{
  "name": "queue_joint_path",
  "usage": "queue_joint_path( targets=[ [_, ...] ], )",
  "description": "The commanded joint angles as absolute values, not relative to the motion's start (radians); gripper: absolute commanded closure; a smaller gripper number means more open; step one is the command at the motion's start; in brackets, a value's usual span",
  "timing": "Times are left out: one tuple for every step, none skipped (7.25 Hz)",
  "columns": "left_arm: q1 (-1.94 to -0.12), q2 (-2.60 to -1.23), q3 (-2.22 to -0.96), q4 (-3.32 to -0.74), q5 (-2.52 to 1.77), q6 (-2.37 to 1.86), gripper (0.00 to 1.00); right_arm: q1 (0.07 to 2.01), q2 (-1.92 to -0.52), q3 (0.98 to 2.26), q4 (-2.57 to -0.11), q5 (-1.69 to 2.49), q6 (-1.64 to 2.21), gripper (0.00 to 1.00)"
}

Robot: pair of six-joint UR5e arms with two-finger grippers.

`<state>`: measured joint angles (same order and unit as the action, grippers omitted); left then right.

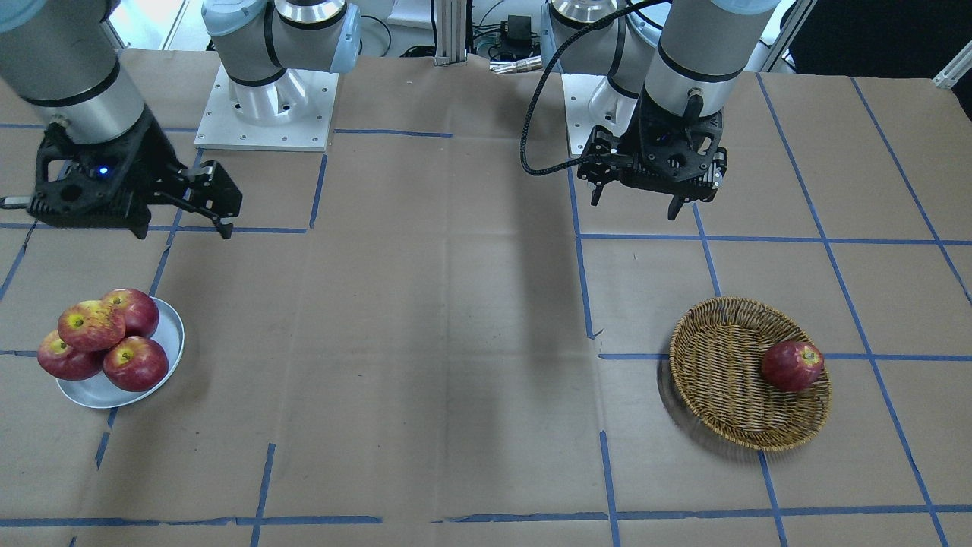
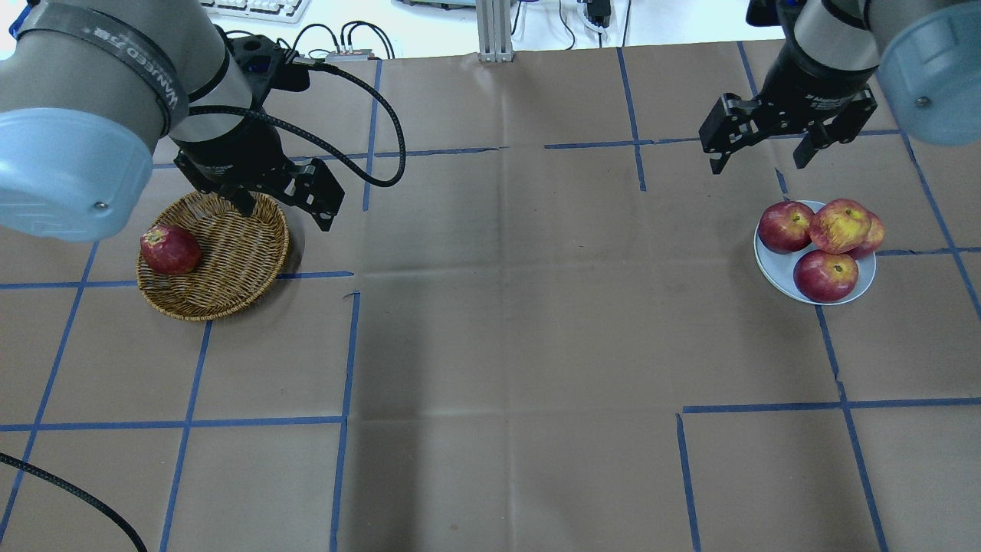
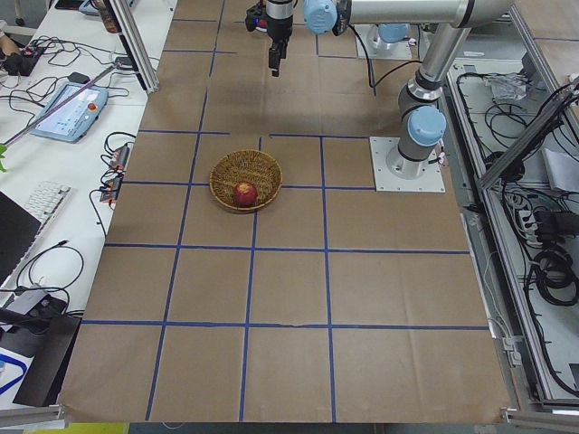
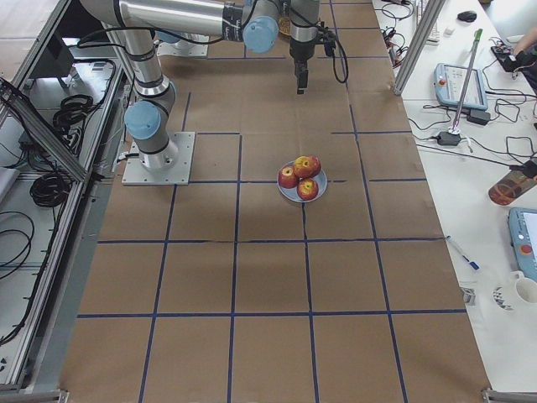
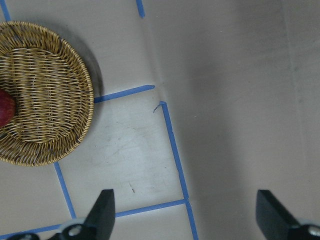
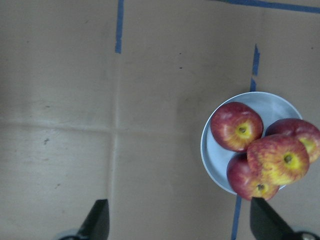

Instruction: Transfer apple from basket to plate

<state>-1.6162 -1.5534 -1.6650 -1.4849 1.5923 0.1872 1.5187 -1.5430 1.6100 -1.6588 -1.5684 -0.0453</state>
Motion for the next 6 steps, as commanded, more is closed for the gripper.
queue_joint_path(
  targets=[
    [-1.617,-1.554,-1.664,-1.485,1.592,0.187,0.02,1.595,-1.566,1.606,-1.635,-1.571,0.067,0.0],
    [-1.617,-1.554,-1.666,-1.485,1.591,0.187,0.02,1.595,-1.566,1.606,-1.635,-1.571,0.067,0.0],
    [-1.617,-1.555,-1.664,-1.485,1.591,0.187,0.02,1.595,-1.566,1.606,-1.635,-1.571,0.067,0.0],
    [-1.617,-1.557,-1.666,-1.485,1.591,0.187,0.02,1.595,-1.566,1.606,-1.635,-1.571,0.067,0.0],
    [-1.617,-1.562,-1.664,-1.483,1.591,0.187,0.02,1.595,-1.566,1.606,-1.635,-1.571,0.067,0.0],
    [-1.615,-1.565,-1.664,-1.483,1.589,0.187,0.02,1.557,-1.559,1.603,-1.643,-1.577,0.052,0.0]
  ],
)
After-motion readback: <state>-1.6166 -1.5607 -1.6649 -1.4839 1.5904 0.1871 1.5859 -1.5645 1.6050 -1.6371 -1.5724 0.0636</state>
